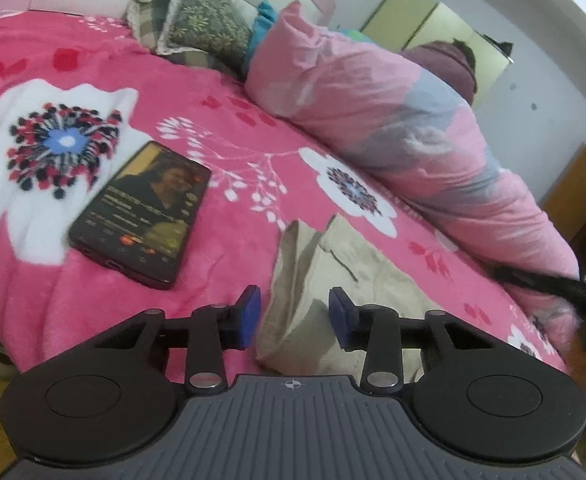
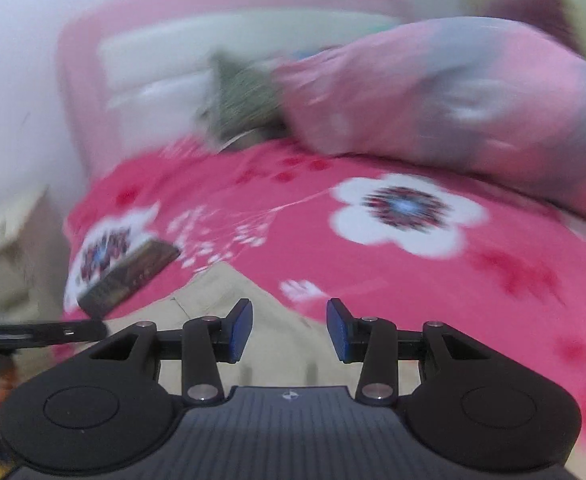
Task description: Fold clothes
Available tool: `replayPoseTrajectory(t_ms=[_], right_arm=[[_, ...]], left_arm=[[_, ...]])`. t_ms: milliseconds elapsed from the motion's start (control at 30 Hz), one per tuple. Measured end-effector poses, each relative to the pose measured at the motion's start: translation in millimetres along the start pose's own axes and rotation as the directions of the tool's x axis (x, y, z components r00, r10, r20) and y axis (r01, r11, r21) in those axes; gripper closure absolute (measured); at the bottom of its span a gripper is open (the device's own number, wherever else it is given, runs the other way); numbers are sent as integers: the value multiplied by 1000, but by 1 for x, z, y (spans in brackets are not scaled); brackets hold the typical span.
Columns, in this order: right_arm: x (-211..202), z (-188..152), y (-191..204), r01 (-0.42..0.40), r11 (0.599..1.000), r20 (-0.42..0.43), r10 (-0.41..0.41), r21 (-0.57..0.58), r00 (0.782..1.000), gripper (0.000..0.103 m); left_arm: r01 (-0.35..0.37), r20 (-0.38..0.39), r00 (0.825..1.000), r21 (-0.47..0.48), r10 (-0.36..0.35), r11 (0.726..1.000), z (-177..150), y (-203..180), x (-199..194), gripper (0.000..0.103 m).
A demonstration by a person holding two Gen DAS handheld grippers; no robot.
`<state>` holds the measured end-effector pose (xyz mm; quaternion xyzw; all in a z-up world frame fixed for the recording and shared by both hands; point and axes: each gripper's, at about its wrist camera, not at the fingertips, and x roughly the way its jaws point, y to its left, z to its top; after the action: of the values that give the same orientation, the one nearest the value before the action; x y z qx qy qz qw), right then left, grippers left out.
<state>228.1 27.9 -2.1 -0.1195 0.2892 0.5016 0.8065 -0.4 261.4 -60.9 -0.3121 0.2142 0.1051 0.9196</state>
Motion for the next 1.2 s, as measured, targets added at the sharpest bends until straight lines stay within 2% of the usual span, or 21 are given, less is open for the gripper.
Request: replayPoseTrajectory(t_ms=[33, 133, 267, 300, 333, 433, 533, 600, 767, 933, 1033, 1100, 1200], right_arm=[[18, 2, 2, -23, 1000, -28, 23, -14, 999, 59], [70, 7, 9, -96, 994, -113, 90, -49, 990, 59], [101, 1, 13, -184, 982, -208, 172, -41, 963, 62], [100, -1, 15, -167, 984, -210, 151, -62, 966, 71], [99, -3, 18, -151, 985, -210, 131, -83, 969, 84], [88, -4, 21, -124, 988, -149, 110, -88, 983, 98], [74, -3, 27, -122, 988, -79, 115, -90, 990, 99], [72, 2, 33, -152, 983, -62, 146, -100, 987, 99], [91, 10, 44, -186, 968, -110, 170, -166, 979, 100], [114, 6, 45, -189, 961, -144, 162, -201, 976, 99], [129, -7, 46, -180, 963, -164, 147, -201, 975, 99], [131, -11, 46, -163, 967, -151, 134, -198, 979, 99], [123, -7, 41, -152, 981, -130, 136, -123, 982, 95]], left_arm=[[6, -5, 1000, 0, -6, 1000, -1, 1, 0, 74], [33, -27, 999, -1, -33, 999, -3, 4, 0, 75], [86, -59, 994, -23, -88, 996, -3, 14, -1, 75], [97, -59, 993, -36, -99, 995, -2, 16, -1, 76], [106, -57, 992, -46, -109, 993, -2, 18, -2, 80], [121, -44, 991, -39, -123, 992, -4, 19, -5, 88], [153, -46, 987, -44, -155, 987, -5, 19, -9, 91], [181, -61, 981, -85, -186, 980, -4, 27, -11, 92], [221, -86, 967, -169, -238, 960, -4, 44, -14, 93], [220, -96, 967, -161, -237, 962, -7, 46, -15, 93], [211, -99, 969, -150, -227, 966, -4, 48, -16, 91], [192, -81, 976, -123, -203, 974, 1, 47, -21, 91], [169, -24, 985, -73, -172, 983, 11, 42, -36, 88]])
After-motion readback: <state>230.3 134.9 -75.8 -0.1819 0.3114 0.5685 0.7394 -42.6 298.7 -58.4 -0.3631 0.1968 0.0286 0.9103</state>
